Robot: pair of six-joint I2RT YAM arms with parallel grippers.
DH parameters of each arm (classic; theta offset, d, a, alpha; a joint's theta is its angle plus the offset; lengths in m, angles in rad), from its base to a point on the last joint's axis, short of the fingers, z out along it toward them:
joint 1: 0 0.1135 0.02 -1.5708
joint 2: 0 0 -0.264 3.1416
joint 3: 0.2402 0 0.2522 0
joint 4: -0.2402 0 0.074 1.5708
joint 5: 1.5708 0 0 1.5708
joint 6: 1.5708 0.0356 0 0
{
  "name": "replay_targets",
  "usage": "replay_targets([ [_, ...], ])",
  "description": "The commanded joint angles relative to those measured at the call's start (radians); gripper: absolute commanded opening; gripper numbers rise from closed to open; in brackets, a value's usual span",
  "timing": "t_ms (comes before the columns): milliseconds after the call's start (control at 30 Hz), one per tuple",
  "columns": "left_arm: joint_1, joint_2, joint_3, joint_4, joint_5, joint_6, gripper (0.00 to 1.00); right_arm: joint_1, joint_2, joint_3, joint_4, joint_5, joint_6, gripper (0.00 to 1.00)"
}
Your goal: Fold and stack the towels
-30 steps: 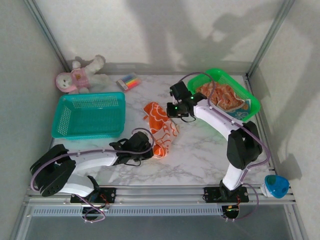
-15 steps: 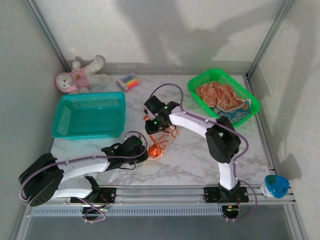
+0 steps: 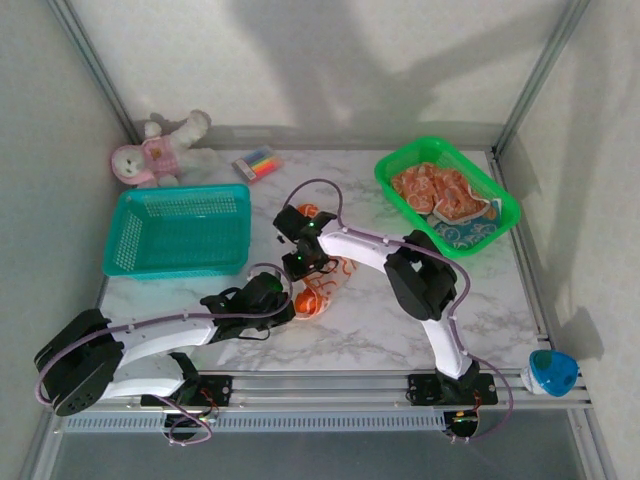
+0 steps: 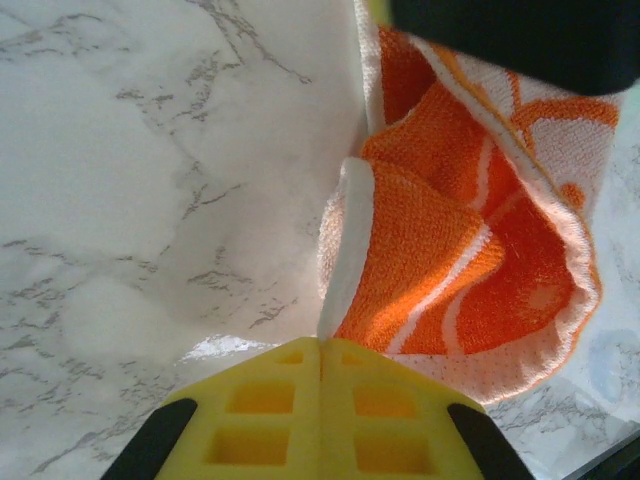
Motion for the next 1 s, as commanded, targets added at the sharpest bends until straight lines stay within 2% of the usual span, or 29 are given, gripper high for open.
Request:
replay_targets([
  [0, 0.001, -0.023, -0.017, -0.007, -0.028, -0.017, 0.00, 0.014, 0.032, 0.027, -0.032, 0.023, -0.015, 0.35],
  [100, 0.001, -0.024, -0.020, 0.000, -0.027, -0.019, 0.00, 0.019, 0.050, 0.037, -0.035, 0.024, -0.015, 0.34],
  [167, 0.001, -0.024, -0.020, 0.000, -0.028, -0.019, 0.00, 0.019, 0.057, 0.038, -0.035, 0.028, -0.012, 0.30],
  [267, 0.001, -0.025, -0.017, -0.005, -0.031, -0.019, 0.00, 0.019, 0.054, 0.043, -0.046, 0.051, -0.015, 0.20],
  [367, 0.001, -0.029, -0.019, -0.004, -0.034, -0.021, 0.00, 0.018, 0.045, 0.043, -0.048, 0.064, -0.019, 0.02],
  [400, 0.001, -0.030, -0.017, -0.004, -0.036, -0.019, 0.00, 0.017, 0.040, 0.042, -0.047, 0.070, -0.018, 0.00],
  [967, 0.016, -0.088, 0.029, -0.068, -0.087, -0.019, 0.00, -0.050, -0.202, -0.007, -0.006, 0.127, 0.094, 0.00],
])
